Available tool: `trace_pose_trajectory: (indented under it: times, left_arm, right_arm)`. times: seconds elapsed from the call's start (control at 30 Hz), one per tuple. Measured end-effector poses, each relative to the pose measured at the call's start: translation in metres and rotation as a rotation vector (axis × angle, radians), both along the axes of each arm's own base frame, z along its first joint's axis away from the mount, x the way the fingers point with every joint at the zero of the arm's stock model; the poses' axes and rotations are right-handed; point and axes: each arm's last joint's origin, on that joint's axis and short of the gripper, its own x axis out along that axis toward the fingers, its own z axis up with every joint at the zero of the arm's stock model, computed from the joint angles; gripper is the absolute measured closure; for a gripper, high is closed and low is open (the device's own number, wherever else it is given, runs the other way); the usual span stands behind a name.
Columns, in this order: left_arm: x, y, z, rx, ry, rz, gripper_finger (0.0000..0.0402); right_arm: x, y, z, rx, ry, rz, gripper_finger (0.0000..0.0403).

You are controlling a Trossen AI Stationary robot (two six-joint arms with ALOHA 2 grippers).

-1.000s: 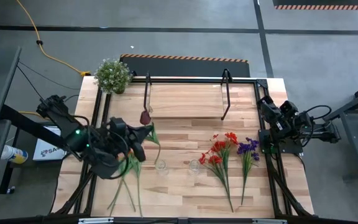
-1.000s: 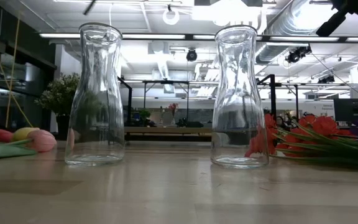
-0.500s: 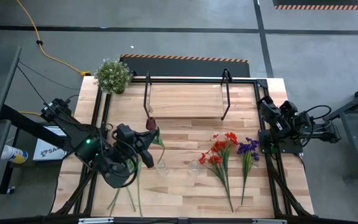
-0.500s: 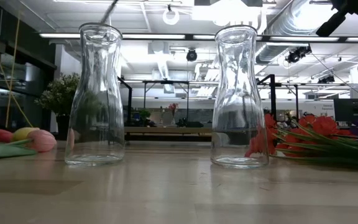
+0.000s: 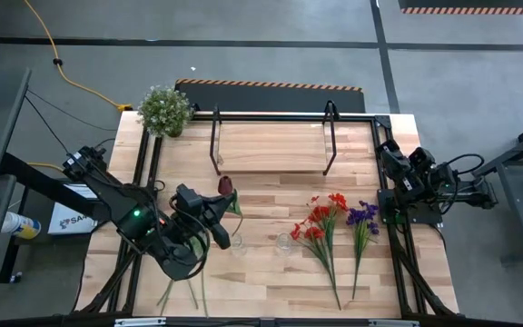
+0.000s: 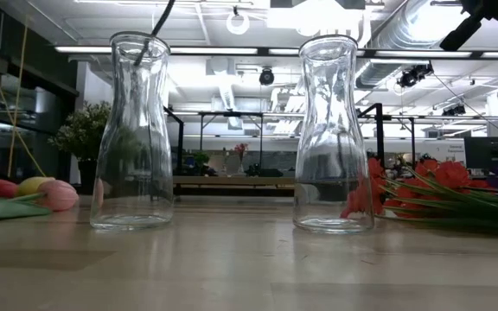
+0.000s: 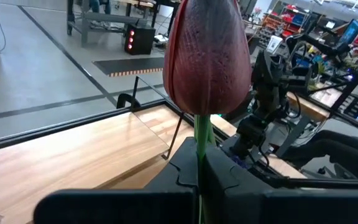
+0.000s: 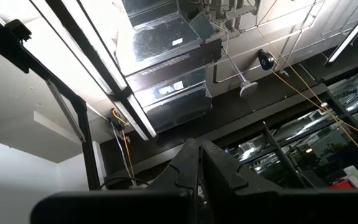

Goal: Pick and place flowers into a vace then onto a shelf
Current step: Put the dark red flower into the left transparent vase

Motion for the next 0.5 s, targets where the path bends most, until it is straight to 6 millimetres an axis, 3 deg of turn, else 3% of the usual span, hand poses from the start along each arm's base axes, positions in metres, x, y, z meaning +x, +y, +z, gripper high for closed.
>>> trace_pose_trajectory:
  times: [0.5]
  left_arm:
    - [0.006, -0.006, -0.021, -0.02, 0.029, -0.024, 0.0371]
  right_arm:
    - [0.0, 0.0, 0.0, 0.004, -0.003, 0.005, 0.0391]
